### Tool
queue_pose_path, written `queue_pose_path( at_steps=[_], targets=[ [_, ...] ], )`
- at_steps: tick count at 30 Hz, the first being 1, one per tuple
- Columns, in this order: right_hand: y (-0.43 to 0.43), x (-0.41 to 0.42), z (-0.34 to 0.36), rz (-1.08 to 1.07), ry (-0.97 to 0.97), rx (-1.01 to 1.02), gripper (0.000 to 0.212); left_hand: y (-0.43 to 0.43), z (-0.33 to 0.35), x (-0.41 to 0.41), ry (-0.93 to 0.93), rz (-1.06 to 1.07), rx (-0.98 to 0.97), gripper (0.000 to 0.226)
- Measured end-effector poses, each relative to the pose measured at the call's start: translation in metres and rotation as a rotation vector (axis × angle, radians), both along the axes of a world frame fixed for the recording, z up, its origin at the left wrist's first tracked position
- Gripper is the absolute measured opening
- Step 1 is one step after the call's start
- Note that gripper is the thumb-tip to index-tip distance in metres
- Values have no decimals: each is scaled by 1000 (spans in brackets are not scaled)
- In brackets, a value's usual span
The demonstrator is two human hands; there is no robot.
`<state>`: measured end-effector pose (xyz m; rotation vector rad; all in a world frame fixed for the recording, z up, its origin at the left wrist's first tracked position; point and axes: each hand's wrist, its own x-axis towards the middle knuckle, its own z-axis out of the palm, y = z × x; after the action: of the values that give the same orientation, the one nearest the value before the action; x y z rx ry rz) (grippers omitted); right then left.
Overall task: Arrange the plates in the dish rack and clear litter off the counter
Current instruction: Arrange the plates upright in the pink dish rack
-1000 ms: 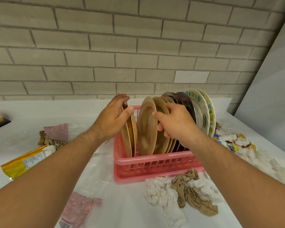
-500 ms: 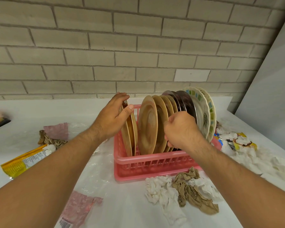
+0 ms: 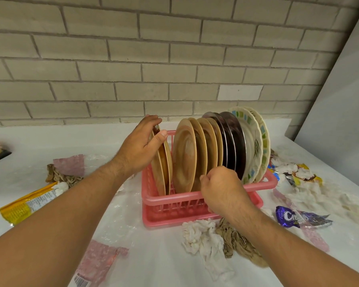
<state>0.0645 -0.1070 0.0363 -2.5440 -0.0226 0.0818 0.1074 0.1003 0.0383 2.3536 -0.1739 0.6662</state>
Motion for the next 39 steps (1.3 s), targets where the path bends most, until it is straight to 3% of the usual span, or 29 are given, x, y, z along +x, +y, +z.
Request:
queue_pose_path(
  at_steps=[15, 22, 26, 31, 35, 39],
  targets=[
    [-4, 0, 4, 29, 21, 3, 28, 4, -4, 4, -15, 0, 18, 50],
    [-14, 1, 23, 103, 122, 80, 22, 2, -2, 2, 3, -3, 9, 49],
    [-10, 1, 34, 190, -12, 110, 28, 3, -2, 2, 15, 1, 20, 50],
    [15, 6, 44, 309, -171, 265, 15, 6, -3, 5, 11, -29, -1, 47],
    [42, 12, 43, 362, -166, 171, 19, 11, -1, 4, 41, -57, -27, 43],
    [60, 17, 46, 385, -167, -55, 19, 12, 5, 2, 102, -91, -79, 42]
  ],
)
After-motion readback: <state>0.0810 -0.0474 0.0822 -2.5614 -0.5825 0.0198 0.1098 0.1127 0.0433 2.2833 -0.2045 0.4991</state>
